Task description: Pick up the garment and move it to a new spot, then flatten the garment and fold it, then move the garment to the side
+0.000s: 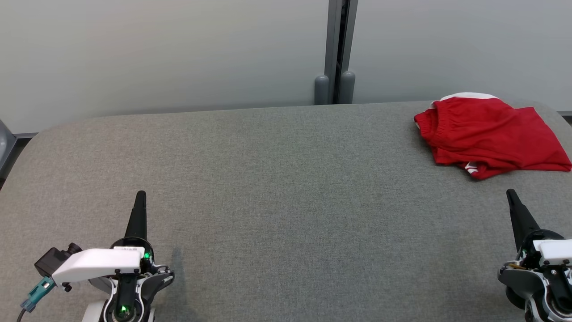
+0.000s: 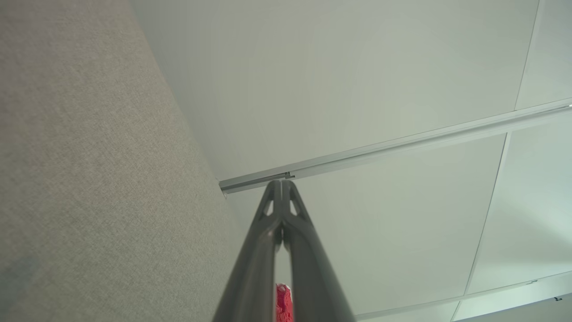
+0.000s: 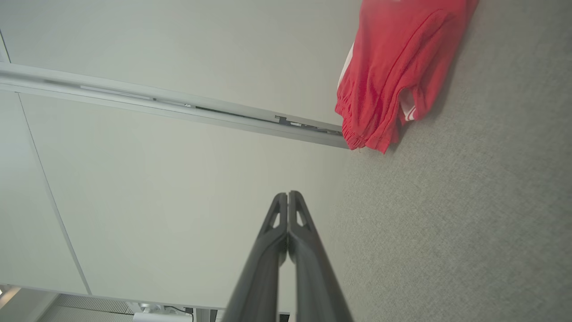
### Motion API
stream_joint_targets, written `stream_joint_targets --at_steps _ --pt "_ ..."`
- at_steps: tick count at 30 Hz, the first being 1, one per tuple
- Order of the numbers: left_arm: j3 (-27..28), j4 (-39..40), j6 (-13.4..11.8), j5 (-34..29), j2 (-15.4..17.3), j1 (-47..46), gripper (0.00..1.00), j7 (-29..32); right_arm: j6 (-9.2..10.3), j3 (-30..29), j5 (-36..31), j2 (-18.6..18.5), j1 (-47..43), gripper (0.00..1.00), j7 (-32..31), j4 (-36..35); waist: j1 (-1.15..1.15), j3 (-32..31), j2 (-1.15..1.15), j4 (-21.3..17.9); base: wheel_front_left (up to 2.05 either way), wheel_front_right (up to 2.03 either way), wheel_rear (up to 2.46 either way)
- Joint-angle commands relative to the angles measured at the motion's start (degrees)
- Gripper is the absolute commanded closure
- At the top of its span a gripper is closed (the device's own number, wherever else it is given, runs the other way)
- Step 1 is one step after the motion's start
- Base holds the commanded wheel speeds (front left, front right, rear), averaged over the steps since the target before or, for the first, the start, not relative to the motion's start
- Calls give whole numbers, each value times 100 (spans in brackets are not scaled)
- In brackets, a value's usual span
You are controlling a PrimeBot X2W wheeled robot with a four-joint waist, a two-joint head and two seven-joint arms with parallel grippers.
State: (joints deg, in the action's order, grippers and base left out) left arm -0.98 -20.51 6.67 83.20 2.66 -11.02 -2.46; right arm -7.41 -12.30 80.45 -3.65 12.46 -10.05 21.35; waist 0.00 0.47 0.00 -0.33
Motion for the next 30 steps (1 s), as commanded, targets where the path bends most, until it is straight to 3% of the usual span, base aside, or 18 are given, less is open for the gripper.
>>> stream_joint_targets --at_steps 1,30 --pt "23 11 39 144 28 -147 100 30 -13 -43 129 -8 97 100 -55 10 0 1 0 2 0 0 0" --pt "35 -62 107 1017 34 -293 100 192 -14 -292 949 46 217 100 -378 103 0 13 0 34 0 0 0"
